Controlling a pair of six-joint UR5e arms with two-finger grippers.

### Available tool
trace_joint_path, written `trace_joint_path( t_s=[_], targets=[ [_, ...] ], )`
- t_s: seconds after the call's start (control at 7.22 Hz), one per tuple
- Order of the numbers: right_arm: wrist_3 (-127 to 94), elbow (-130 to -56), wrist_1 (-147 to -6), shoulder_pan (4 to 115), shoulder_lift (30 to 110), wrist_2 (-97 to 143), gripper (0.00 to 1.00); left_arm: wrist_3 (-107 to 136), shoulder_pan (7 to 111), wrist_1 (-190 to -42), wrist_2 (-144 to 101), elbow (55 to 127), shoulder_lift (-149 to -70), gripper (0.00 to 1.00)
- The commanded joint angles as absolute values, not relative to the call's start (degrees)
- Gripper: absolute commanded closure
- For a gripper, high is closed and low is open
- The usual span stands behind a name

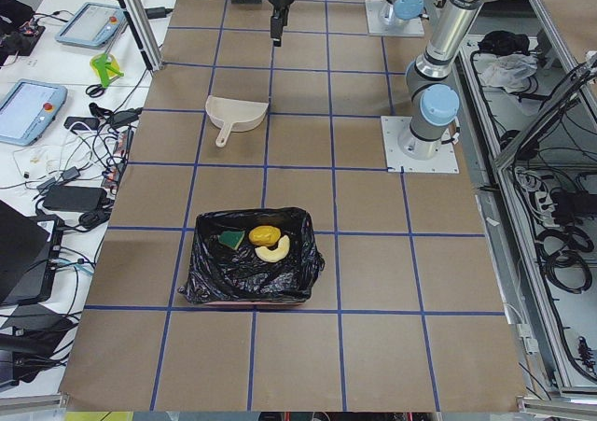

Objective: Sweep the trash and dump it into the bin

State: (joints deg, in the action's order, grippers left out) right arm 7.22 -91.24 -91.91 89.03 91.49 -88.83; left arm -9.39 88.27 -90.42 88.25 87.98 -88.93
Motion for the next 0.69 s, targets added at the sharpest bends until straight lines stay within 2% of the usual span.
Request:
trace_joint_path(
  t_s=[0.0,0.55],
  targets=[
    [7.21,-91.32,-91.14,89.03,91.23,-88.68,0.00,-8.35,90.00,-89.65,88.42,88.94,-88.42,0.00],
    [7.21,-91.32,-91.23,89.03,91.23,-88.59,0.00,-8.53,90.09,-89.65,88.42,89.47,-87.98,0.00]
  ],
)
